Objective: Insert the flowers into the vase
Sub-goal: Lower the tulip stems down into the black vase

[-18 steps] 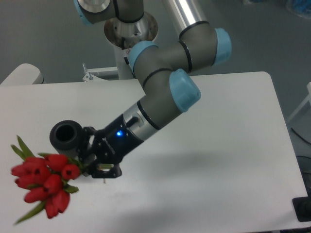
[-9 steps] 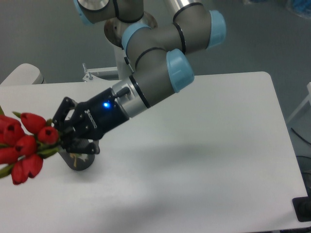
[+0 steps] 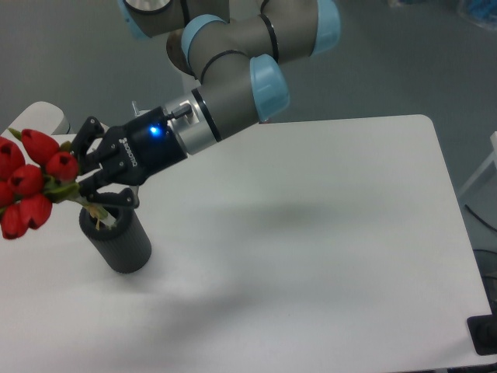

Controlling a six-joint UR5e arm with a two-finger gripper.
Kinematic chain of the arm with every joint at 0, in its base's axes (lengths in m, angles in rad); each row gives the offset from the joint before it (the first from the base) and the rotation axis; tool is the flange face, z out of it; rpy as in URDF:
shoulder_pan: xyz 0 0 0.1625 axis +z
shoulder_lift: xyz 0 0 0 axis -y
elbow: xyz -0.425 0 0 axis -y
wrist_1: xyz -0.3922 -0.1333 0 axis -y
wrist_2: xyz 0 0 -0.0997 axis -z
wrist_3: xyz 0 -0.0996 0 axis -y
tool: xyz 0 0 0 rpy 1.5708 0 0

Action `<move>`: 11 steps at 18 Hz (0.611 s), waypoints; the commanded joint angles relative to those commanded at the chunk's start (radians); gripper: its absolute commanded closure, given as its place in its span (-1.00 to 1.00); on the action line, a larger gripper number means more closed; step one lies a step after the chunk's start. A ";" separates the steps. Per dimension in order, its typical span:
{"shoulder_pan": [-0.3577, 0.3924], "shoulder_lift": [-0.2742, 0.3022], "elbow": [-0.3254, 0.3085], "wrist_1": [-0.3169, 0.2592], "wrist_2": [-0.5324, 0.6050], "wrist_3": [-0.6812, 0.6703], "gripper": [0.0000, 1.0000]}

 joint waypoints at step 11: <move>-0.015 0.006 -0.051 0.037 0.002 0.011 1.00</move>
